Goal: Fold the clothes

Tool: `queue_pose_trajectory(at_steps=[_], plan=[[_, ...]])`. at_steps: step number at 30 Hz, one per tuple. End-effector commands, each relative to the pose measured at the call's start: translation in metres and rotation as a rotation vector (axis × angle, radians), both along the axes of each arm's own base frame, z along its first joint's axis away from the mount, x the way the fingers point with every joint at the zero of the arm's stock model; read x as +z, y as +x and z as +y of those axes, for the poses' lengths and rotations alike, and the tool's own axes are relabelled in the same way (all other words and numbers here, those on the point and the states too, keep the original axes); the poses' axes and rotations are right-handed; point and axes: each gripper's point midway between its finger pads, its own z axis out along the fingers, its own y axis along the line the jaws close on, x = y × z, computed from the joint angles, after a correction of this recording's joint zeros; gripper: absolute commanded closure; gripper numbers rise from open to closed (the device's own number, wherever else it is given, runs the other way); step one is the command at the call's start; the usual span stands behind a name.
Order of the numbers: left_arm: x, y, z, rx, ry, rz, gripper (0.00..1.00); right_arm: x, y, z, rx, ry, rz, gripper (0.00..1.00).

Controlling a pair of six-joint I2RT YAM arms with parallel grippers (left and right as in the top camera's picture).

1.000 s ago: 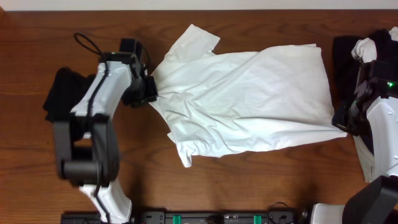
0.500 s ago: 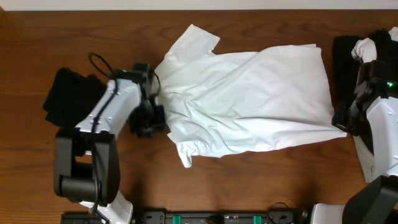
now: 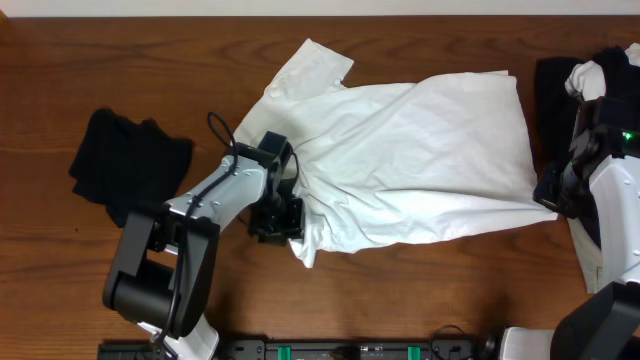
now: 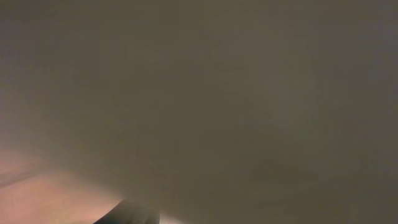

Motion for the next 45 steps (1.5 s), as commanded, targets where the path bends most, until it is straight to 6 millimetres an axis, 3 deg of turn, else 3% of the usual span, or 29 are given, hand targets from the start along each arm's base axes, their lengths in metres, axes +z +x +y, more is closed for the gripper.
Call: queue_pose_trajectory(at_steps=[1, 5, 12, 19, 24, 28, 33, 39, 42, 45], plan=[[0.007, -0.001, -0.017, -0.018, -0.093, -0.004, 0.58, 0.001, 0.0, -0.002, -0.007, -0.005, -0.006, 0.99], [0.017, 0.005, -0.019, -0.012, -0.112, -0.046, 0.58, 0.001, 0.0, -0.002, -0.007, -0.005, -0.006, 0.99], [0.052, 0.014, -0.033, 0.026, -0.2, -0.139, 0.58, 0.001, 0.0, -0.002, -0.007, -0.006, -0.007, 0.99], [0.053, 0.023, -0.051, 0.064, -0.211, -0.177, 0.57, 0.001, -0.001, -0.002, -0.007, -0.004, -0.002, 0.99], [0.051, 0.012, -0.06, 0.06, -0.185, -0.152, 0.58, 0.001, -0.002, -0.002, -0.007, -0.004, -0.001, 0.99], [0.05, -0.007, -0.072, 0.075, -0.157, -0.088, 0.58, 0.001, -0.001, -0.002, -0.007, -0.004, -0.003, 0.99], [0.05, -0.034, -0.091, 0.047, -0.134, -0.039, 0.68, 0.001, -0.001, -0.002, -0.007, -0.005, -0.002, 0.99], [0.05, -0.063, -0.11, -0.036, -0.127, -0.022, 0.69, 0.001, -0.001, -0.002, -0.007, -0.004, -0.002, 0.99], [0.047, -0.061, -0.103, -0.04, -0.085, -0.05, 0.73, 0.001, -0.002, -0.002, -0.007, -0.004, -0.001, 0.99], [0.048, -0.047, -0.082, -0.013, -0.007, -0.116, 0.73, 0.001, -0.001, -0.002, -0.007, -0.004, -0.002, 0.99]])
